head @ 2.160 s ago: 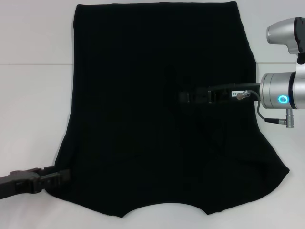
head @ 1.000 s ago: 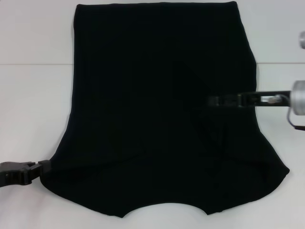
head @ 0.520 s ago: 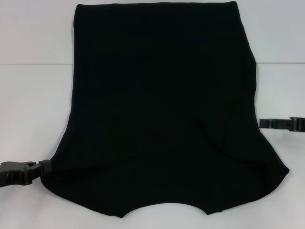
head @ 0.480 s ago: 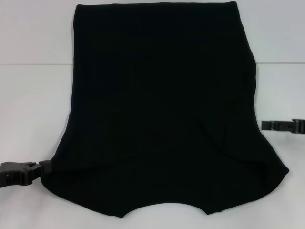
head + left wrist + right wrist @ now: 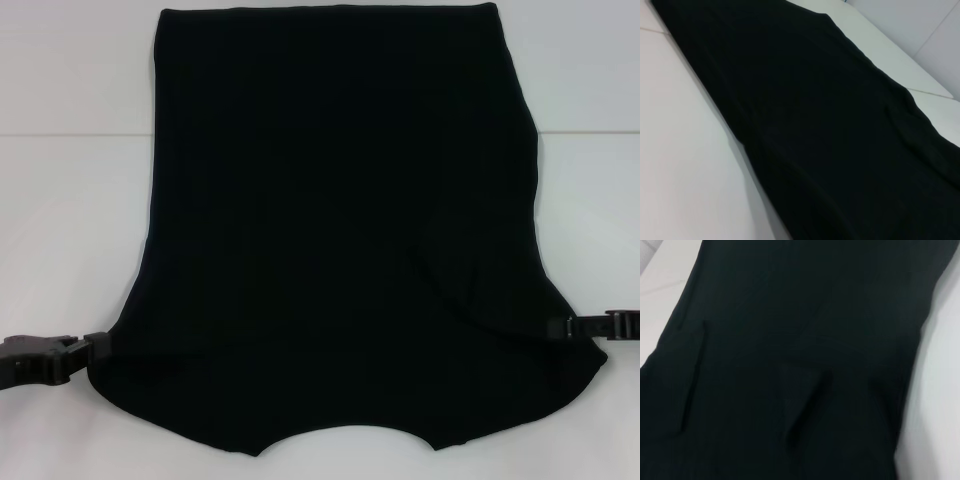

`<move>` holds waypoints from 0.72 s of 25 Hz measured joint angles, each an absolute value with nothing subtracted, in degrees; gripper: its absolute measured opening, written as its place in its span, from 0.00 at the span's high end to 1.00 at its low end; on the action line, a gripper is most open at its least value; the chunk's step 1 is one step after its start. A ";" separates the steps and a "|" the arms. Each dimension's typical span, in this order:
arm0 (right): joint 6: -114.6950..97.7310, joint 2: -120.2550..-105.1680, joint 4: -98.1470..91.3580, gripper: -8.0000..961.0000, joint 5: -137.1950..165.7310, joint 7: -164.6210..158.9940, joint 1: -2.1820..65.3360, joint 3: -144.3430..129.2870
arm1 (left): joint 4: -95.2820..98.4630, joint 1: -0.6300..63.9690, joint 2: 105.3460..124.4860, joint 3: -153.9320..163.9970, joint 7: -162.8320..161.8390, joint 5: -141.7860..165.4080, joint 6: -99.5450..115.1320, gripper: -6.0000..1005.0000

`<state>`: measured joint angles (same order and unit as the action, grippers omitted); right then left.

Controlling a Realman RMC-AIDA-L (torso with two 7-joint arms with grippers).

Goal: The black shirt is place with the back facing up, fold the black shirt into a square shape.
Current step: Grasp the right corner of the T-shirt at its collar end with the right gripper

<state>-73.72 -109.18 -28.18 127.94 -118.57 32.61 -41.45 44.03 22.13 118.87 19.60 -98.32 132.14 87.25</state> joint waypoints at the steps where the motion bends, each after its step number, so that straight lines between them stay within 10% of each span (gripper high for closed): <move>1: -74.15 -109.31 -28.16 0.19 128.08 -118.59 32.69 -41.47 | 44.03 22.15 118.87 19.60 -98.31 132.15 87.26 0.96; 13: -77.52 -109.69 -28.13 0.41 128.97 -118.12 32.60 -41.57 | 43.78 22.39 118.92 19.63 -98.26 131.97 87.23 0.95; 18: -77.59 -109.68 -28.24 0.73 128.98 -118.12 32.32 -41.53 | 43.76 22.42 118.92 19.59 -98.35 132.01 87.15 0.95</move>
